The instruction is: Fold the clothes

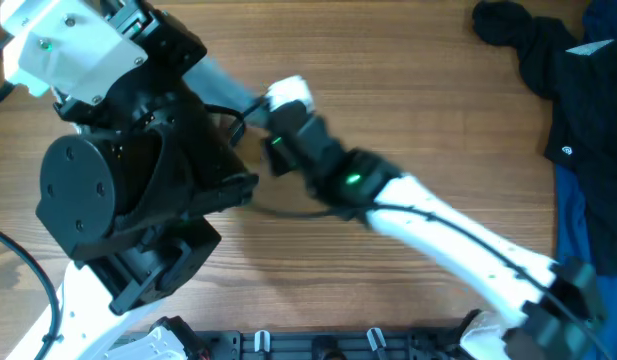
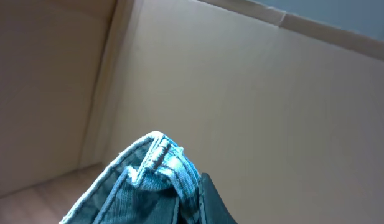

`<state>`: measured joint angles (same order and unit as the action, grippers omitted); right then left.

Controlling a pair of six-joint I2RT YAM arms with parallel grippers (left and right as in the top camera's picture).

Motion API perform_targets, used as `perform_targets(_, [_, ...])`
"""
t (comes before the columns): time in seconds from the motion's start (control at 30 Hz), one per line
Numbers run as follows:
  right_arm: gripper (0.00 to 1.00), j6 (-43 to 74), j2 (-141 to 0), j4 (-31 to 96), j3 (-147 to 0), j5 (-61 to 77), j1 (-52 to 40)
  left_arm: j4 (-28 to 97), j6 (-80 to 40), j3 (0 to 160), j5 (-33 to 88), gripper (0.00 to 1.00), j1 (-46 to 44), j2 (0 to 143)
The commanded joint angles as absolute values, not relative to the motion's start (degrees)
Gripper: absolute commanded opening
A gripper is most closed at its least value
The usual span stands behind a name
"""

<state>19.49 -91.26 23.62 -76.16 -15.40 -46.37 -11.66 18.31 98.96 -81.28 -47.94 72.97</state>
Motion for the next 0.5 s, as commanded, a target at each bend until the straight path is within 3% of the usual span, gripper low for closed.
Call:
perform_targets(0.0, [0.04,17.06,-81.84,26.74,-75.64,-20.67,-38.24,-12.64,23.99,100.64,-83.11,0.04,-47.11,71.46])
perform_targets(0.13, [0.04,11.05,-68.6,27.86,-75.64,-18.35,-28.91,-8.03,27.24,100.62,-87.26,0.04,-47.13,72.12])
perform_targets(0.23, [0.04,8.51,-62.19,28.16,-75.64,-17.98,-27.4,-7.57,27.31,100.62,-82.5,0.04,-48.56,72.73])
perform_targets(0.3, [0.04,8.56,-60.84,28.4,-75.64,-17.96,-27.4,-1.98,27.22,100.62,-67.46,0.06,-49.78,72.82])
perform_targets(0.33, [0.04,8.56,-60.86,28.8,-75.64,-17.96,-27.4,-1.69,27.22,100.64,-60.03,0.14,-49.78,73.41])
perform_targets(0.4, [0.04,8.67,-61.32,29.71,-75.64,-17.98,-27.4,1.89,24.4,100.62,-54.13,0.16,-49.78,74.06])
perform_targets(0.47, [0.04,9.17,-62.04,29.69,-75.64,-18.0,-27.4,16.34,17.12,100.62,-31.94,0.27,-47.99,74.28])
